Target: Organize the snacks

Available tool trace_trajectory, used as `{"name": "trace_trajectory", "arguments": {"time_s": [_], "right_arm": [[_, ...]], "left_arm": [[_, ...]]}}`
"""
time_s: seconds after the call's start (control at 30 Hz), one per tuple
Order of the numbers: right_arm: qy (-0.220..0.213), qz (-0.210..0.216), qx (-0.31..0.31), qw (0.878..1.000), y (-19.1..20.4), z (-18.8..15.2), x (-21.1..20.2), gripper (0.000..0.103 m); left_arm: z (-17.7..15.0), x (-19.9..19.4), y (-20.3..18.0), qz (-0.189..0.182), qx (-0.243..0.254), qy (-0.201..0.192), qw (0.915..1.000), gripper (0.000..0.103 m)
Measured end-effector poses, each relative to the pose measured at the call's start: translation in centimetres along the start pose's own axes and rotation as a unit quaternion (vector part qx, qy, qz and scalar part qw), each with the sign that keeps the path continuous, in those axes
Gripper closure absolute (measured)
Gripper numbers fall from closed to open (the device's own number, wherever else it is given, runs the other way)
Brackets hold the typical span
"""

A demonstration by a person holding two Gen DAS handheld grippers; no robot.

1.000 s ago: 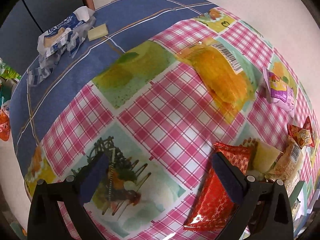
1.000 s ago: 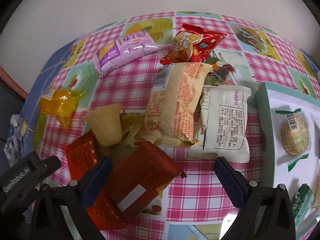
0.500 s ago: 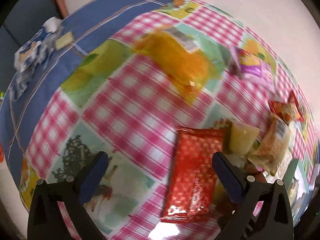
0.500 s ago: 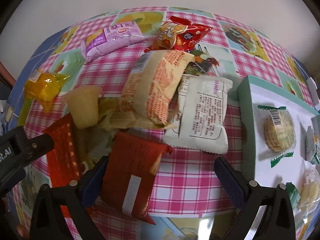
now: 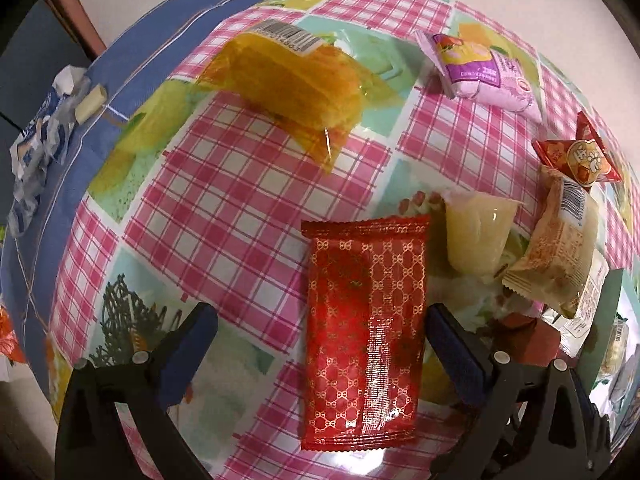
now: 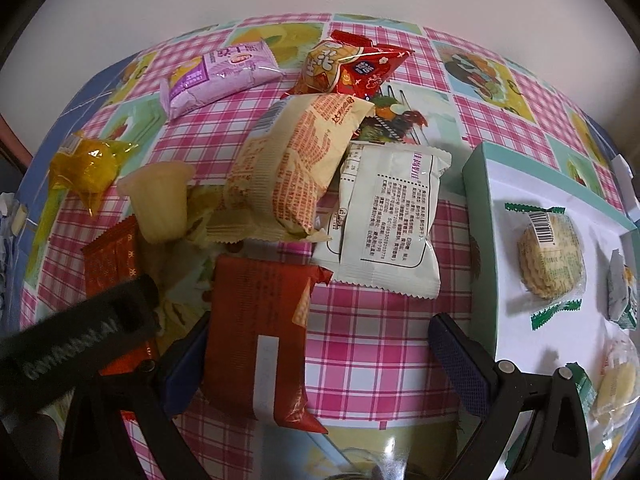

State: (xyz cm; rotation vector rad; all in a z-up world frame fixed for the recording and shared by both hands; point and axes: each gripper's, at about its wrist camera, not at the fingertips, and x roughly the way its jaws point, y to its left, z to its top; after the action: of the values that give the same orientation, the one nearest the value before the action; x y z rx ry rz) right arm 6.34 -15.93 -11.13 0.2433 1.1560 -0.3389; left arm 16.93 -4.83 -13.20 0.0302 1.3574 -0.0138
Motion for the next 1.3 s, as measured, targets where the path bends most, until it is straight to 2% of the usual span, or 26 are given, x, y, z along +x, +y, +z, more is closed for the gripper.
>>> {"name": "trace_trajectory", "arguments": {"time_s": [0.3, 0.57, 0.73, 0.8, 0.83, 0.9, 1.0, 1.1, 1.3], "right_arm": [[0.0, -0.001, -0.003, 1.0, 0.8, 0.3, 0.2, 0.0], [0.004, -0.002, -0.003, 1.0, 0.5, 0.0, -0.1, 0.0], [0.002, -0.004, 0.004, 1.0, 0.6, -0.3, -0.7, 0.009], [-0.006, -0.003, 0.003, 1.0, 0.5, -0.3, -1.2, 0.024], [-0.008, -0.003, 0.002, 1.0, 0.5, -0.2, -1.4, 0.029], [-0.01, -0.001, 0.001, 1.0, 0.5, -0.2, -1.7, 0.044], [-0.011, 0.0, 0.0, 1.0, 0.7, -0.1, -2.0, 0.055], [-0.013, 0.0, -0.004, 1.0, 0.9, -0.1, -2.2, 0.06], [-0.01, 0.003, 0.0, 1.0, 1.0, -0.1, -2.1, 0.061]], "left_arm": [[0.1, 0.5, 1.5, 0.008, -0.042, -0.008, 0.9991, 0.0], [-0.3, 0.2, 1.4, 0.003, -0.037, 0.011, 0.9992, 0.0], [-0.9, 0.5, 1.7, -0.004, -0.035, 0.018, 0.9992, 0.0], [-1.2, -0.9, 2.4, -0.007, -0.028, 0.012, 0.9995, 0.009], [-1.3, -1.4, 2.5, -0.009, -0.022, 0.007, 0.9997, 0.013], [-1.2, -2.2, 2.0, -0.016, -0.009, -0.002, 0.9998, 0.033], [-1.5, -2.7, 1.4, -0.021, 0.003, -0.007, 0.9997, 0.044], [-1.7, -3.1, 1.2, -0.029, 0.005, -0.011, 0.9995, 0.052], [-1.9, -4.0, 1.5, -0.052, -0.006, -0.014, 0.9985, 0.055]]}}
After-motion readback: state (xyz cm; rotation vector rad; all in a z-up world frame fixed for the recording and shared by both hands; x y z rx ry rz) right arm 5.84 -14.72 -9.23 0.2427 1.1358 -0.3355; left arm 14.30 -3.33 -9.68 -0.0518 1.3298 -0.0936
